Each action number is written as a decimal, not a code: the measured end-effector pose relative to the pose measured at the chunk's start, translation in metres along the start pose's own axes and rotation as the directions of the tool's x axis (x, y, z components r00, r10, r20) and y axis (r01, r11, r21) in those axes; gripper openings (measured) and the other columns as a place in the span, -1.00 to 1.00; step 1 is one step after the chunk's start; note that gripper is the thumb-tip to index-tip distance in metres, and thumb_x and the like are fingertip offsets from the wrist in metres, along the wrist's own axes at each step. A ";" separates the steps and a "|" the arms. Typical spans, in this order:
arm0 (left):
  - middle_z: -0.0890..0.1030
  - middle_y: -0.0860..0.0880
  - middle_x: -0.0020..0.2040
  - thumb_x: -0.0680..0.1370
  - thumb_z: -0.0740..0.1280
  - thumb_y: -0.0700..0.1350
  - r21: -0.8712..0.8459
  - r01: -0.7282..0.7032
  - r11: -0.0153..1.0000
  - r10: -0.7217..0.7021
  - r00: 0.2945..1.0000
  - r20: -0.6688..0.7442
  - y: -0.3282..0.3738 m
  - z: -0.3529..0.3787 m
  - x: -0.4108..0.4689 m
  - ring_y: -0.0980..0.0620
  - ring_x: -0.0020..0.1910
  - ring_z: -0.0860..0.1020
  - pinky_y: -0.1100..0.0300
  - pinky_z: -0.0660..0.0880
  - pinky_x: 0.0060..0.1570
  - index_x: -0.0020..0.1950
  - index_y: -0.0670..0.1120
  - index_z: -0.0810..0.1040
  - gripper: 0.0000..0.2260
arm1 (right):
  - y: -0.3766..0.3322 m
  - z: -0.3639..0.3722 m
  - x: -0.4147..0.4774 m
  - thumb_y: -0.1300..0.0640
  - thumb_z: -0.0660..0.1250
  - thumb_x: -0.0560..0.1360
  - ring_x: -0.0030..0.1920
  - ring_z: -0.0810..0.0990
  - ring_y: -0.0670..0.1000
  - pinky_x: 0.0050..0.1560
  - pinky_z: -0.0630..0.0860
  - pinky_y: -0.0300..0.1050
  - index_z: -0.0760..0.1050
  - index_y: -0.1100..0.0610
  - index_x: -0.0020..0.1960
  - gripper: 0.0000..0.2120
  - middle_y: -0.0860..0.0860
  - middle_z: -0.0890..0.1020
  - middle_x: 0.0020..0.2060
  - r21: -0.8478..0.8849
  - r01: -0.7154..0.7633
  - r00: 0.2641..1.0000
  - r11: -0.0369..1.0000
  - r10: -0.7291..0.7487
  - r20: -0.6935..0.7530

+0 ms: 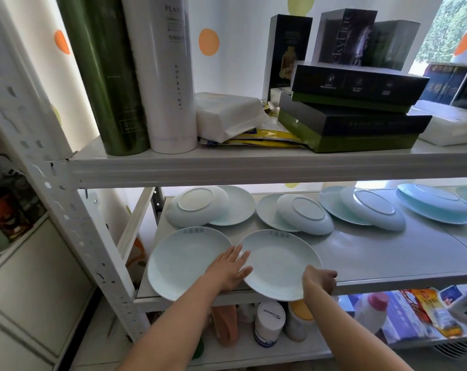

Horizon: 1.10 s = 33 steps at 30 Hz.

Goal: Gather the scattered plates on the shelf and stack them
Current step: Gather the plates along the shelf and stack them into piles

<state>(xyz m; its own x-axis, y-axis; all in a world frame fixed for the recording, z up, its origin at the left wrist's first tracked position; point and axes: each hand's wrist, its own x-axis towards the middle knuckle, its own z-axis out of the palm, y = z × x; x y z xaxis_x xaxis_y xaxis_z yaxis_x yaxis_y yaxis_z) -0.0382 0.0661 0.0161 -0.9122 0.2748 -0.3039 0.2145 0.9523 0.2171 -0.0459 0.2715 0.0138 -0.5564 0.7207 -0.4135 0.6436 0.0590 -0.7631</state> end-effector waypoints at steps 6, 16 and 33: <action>-0.22 0.04 0.59 0.65 -0.06 0.17 -0.009 0.005 1.000 -0.006 1.000 -0.015 -0.014 0.001 -0.008 0.04 0.58 -0.19 0.05 -0.13 0.53 0.58 0.09 -0.19 -0.45 | -0.003 0.006 0.001 0.24 0.26 0.45 0.27 0.28 0.26 0.28 0.27 0.06 0.28 0.31 0.25 -0.59 0.28 0.27 0.29 -0.150 0.100 0.991 0.984 -0.111 -0.070; -0.24 0.00 0.59 0.64 -0.06 0.20 0.022 0.072 0.997 -0.069 0.993 -0.100 -0.018 -0.021 -0.002 -0.01 0.58 -0.21 0.03 -0.13 0.55 0.58 0.08 -0.19 -0.43 | -0.030 -0.001 0.014 0.03 0.19 0.53 0.30 0.29 0.22 0.39 0.22 0.05 0.26 0.30 0.36 -0.51 0.22 0.29 0.29 -0.497 0.455 0.866 0.739 -0.497 0.053; -0.29 -0.01 0.58 0.64 -0.09 0.21 -0.011 0.230 0.973 -0.226 0.946 -0.234 -0.034 -0.057 -0.005 -0.06 0.56 -0.30 -0.05 -0.23 0.51 0.57 0.07 -0.26 -0.41 | -0.082 0.000 -0.011 -0.06 0.60 0.16 0.32 0.35 0.19 0.43 -0.03 0.11 0.32 0.18 0.32 -0.14 0.22 0.52 0.28 -0.614 0.773 0.183 -0.156 -0.873 0.453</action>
<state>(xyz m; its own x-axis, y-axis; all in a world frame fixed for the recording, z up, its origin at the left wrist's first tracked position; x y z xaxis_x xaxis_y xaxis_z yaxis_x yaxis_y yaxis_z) -0.0604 0.0243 0.0629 -0.9928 0.0136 -0.1193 -0.0047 0.9884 0.1517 -0.0919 0.2586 0.0808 -0.9015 -0.2321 0.3653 -0.2080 0.9725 0.1045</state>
